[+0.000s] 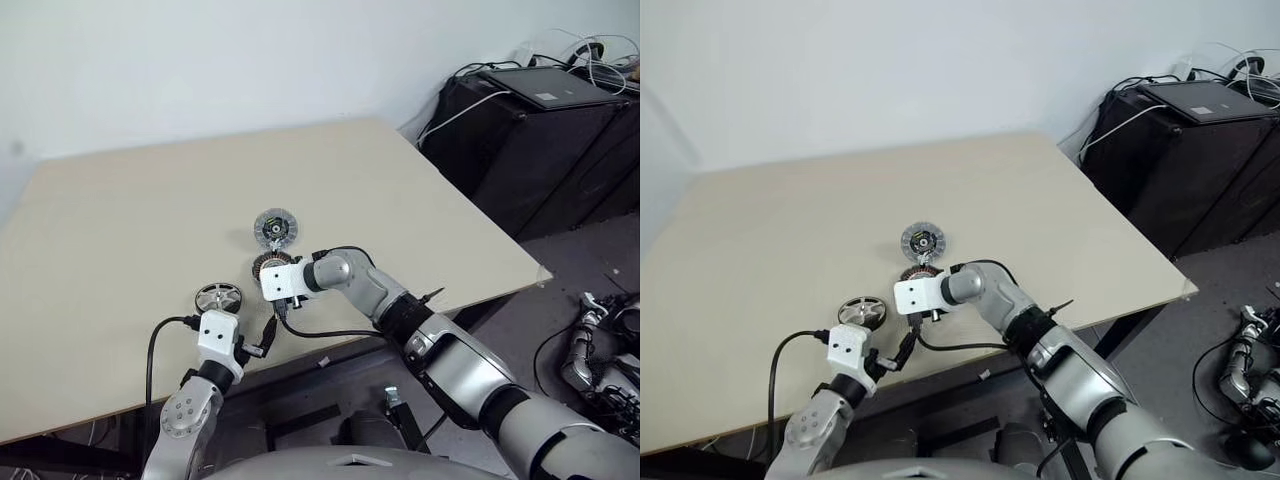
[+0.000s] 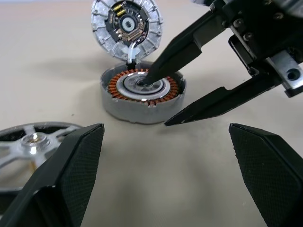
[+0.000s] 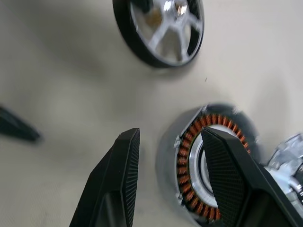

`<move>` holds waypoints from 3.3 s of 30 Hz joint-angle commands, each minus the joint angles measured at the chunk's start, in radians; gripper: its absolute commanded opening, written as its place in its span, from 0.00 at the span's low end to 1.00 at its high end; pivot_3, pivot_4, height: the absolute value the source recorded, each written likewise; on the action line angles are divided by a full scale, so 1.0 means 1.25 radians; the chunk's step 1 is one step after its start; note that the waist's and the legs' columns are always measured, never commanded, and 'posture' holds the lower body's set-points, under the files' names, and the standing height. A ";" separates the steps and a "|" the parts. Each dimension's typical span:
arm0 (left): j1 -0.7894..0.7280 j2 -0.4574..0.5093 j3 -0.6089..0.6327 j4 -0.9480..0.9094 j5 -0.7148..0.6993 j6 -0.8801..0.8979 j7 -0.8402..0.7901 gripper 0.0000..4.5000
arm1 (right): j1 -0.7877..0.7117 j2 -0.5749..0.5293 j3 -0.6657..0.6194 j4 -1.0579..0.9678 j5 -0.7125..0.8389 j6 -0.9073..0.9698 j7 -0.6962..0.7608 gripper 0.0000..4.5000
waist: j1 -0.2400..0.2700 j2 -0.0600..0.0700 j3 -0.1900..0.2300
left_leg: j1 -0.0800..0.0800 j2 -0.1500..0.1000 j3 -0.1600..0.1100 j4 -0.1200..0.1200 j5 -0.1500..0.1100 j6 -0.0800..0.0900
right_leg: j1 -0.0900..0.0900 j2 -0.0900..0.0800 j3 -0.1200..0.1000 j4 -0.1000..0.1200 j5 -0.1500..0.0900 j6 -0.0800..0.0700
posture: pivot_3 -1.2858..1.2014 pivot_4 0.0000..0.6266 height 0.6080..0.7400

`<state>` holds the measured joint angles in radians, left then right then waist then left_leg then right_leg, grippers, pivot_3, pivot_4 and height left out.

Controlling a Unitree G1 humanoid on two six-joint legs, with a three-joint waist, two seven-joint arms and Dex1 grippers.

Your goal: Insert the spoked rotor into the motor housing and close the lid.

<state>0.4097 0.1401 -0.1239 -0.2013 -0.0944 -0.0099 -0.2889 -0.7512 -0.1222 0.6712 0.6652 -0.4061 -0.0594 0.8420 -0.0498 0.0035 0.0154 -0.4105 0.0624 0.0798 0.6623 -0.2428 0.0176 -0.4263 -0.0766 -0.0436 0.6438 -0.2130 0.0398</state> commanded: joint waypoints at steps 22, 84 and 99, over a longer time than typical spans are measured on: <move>-0.004 -0.008 -0.009 -0.015 -0.002 -0.022 0.003 1.00 | -0.013 -0.011 -0.033 0.033 -0.012 -0.039 -0.025 0.00 | 0.001 0.000 0.000 | 0.000 0.000 0.000 0.000 0.000 0.000 | 0.000 0.000 0.000 0.000 0.000 0.000 | 0.52 0.00 1.00; -0.014 -0.006 -0.007 -0.006 -0.003 -0.006 -0.021 1.00 | 0.280 0.096 -0.246 -0.280 0.223 0.293 -0.247 0.00 | 0.010 -0.001 0.000 | 0.000 0.000 0.000 0.001 0.000 -0.001 | 0.000 0.000 0.000 0.001 0.000 0.000 | 0.52 0.00 1.00; -0.011 -0.007 -0.009 -0.009 -0.002 -0.007 -0.021 1.00 | 0.255 0.071 -0.215 -0.189 0.181 0.315 -0.267 0.00 | 0.011 -0.001 0.000 | 0.000 0.000 0.000 0.001 0.000 -0.001 | 0.000 0.000 0.000 0.001 0.000 0.000 | 0.52 0.00 1.00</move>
<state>0.4044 0.1306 -0.1294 -0.1934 -0.0943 -0.0085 -0.3145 -0.4155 -0.0279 0.3961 0.4200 -0.1597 0.3173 0.5199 -0.0364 0.0016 0.0149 -0.4107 0.0625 0.0793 0.6639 -0.2430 0.0167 -0.4263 -0.0765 -0.0431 0.6444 -0.2129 0.0399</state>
